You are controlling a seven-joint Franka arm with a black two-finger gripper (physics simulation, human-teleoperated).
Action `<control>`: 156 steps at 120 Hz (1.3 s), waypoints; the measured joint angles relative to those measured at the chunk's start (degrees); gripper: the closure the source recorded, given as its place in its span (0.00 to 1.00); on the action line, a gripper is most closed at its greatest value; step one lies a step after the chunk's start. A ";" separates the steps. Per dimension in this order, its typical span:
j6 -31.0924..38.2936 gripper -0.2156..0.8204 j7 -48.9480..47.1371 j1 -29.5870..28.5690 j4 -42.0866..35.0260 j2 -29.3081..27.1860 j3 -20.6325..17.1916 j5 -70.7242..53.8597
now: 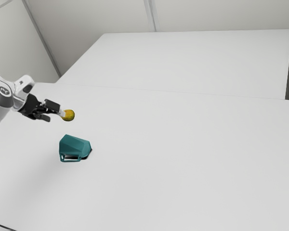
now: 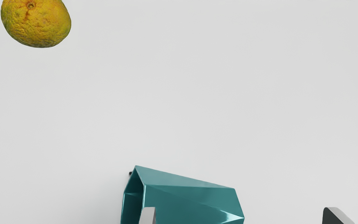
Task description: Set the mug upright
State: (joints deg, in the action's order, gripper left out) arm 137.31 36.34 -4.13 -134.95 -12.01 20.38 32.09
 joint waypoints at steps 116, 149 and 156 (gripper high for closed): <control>-1.54 0.24 53.58 -4.09 -3.41 11.21 0.90 14.50; -1.64 0.25 61.17 -3.41 -3.41 13.55 0.89 16.86; -1.74 0.25 62.69 -3.11 -3.41 13.88 0.89 18.31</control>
State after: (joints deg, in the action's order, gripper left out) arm 135.57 99.03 -7.24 -138.36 1.87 21.27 50.39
